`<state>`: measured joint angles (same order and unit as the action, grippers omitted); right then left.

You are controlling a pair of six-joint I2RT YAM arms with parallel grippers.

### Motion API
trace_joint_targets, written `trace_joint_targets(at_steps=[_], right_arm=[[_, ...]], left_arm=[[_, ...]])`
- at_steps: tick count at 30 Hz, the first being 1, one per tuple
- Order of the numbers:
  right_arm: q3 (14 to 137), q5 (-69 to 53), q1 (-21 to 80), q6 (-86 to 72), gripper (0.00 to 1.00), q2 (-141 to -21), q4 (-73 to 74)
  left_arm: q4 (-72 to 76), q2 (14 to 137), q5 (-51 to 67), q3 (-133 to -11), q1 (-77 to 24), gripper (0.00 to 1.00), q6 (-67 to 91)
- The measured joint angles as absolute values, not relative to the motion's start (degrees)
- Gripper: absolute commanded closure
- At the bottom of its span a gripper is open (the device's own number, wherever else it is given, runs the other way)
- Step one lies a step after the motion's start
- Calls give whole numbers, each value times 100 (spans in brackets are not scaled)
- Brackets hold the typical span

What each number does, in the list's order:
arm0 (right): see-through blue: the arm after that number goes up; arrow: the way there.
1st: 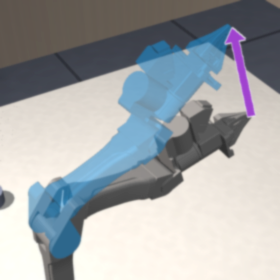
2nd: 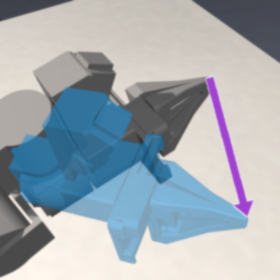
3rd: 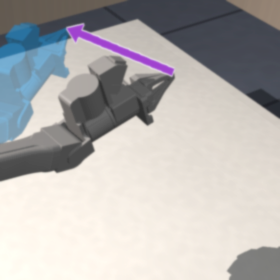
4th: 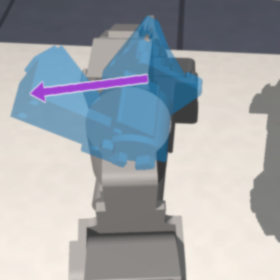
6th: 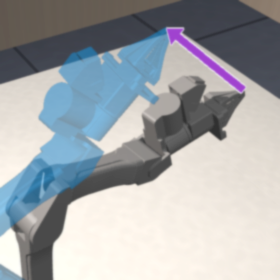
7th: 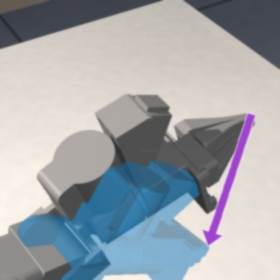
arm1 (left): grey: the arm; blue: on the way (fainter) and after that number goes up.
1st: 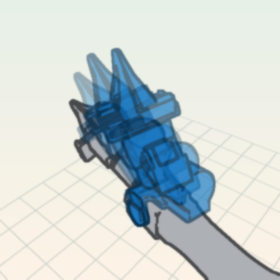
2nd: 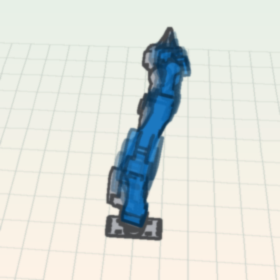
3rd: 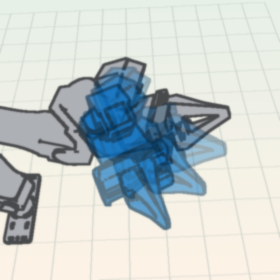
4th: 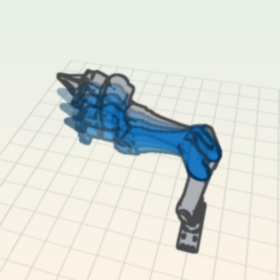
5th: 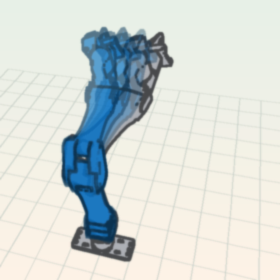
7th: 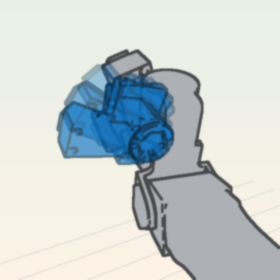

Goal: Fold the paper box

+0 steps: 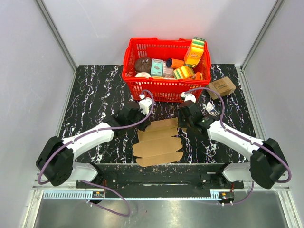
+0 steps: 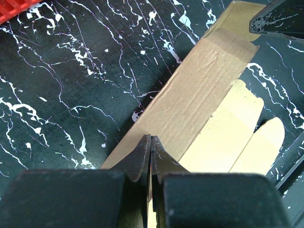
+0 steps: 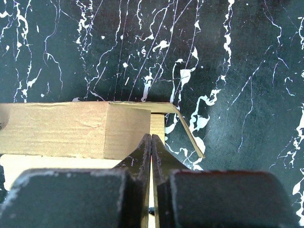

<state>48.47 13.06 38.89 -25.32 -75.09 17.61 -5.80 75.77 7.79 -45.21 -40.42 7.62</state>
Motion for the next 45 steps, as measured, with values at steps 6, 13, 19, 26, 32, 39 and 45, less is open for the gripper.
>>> trace_joint_targets(at_steps=[6, 13, 19, 26, 32, 39, 45], right_arm=[[4853, 1411, 3870, -2528, 94, -7509, 1739], [4864, 1441, 3848, -2515, 94, -7511, 1730], [4873, 1435, 3830, -2515, 94, -7629, 1691], [4875, 1389, 3809, -2515, 94, -7828, 1608], [4875, 1227, 3804, -2515, 94, -7931, 1577], [4875, 860, 3785, -2515, 94, -8064, 1452], [4875, 565, 3769, -2515, 95, -8117, 1415]], left_arm=[[-545, 7577, 775, -4486, -4080, 100, 766], [-475, 7507, 760, -4344, -4154, 100, 847], [-447, 7411, 731, -4250, -4180, 100, 902], [-440, 7387, 716, -4228, -4206, 100, 910], [-438, 7384, 707, -4224, -4224, 100, 913], [-436, 7387, 705, -4224, -4230, 100, 913], [-436, 7384, 703, -4224, -4235, 100, 913]])
